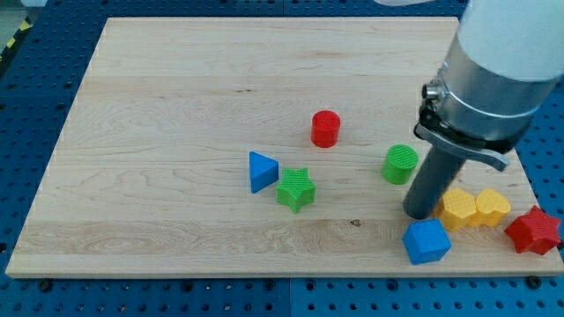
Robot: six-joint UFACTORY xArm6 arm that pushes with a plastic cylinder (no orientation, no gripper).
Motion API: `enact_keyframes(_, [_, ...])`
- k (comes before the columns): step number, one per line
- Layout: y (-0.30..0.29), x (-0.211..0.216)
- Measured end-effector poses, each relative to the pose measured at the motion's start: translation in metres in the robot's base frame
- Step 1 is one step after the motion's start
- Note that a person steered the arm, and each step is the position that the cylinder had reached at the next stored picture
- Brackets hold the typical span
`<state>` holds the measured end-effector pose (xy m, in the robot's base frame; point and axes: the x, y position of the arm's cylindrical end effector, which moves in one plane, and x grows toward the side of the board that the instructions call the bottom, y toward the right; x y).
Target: Push the blue cube close to the yellow hexagon
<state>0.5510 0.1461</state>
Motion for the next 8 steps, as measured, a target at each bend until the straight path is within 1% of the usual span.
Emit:
enact_keyframes(1, [-0.023,-0.031])
enact_keyframes(2, [-0.052,-0.041])
enact_keyframes(3, [-0.07,-0.02])
enact_keyframes(4, [-0.07,0.029])
enact_keyframes(5, [-0.07,0.068])
enact_keyframes(6, [-0.064,0.067])
enact_keyframes(8, [-0.028,0.068])
